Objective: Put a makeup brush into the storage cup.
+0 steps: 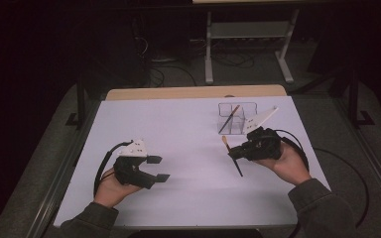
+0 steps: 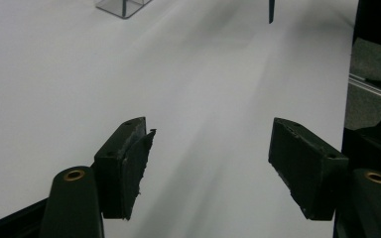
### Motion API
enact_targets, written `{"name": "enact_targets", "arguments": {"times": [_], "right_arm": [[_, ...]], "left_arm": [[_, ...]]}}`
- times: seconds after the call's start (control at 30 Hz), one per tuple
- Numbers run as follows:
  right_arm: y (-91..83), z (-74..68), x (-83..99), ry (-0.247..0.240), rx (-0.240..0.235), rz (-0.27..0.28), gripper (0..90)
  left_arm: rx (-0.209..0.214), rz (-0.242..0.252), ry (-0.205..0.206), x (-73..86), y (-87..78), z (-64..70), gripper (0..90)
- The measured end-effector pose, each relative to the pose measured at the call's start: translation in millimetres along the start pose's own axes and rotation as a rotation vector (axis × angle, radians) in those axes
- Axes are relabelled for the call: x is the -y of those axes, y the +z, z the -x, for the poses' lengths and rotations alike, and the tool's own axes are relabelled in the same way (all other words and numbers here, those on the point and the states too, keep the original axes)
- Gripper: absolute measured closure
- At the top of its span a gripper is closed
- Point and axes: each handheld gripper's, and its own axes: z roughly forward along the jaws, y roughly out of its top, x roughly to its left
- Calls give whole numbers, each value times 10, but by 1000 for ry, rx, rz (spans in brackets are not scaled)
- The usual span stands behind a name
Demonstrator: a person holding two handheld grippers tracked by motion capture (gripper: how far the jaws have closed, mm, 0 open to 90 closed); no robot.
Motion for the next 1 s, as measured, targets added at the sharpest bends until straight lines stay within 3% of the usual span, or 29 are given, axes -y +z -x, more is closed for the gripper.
{"name": "enact_targets", "arguments": {"times": [0.37,1.0], "right_arm": [[-87,75,-19,11,22,9,830],[-172,193,-44,39,50,13,830]], "left_arm": [[-45,30,-23,112,-58,-6,267],[-68,47,-45,266,-86,-26,246]]}}
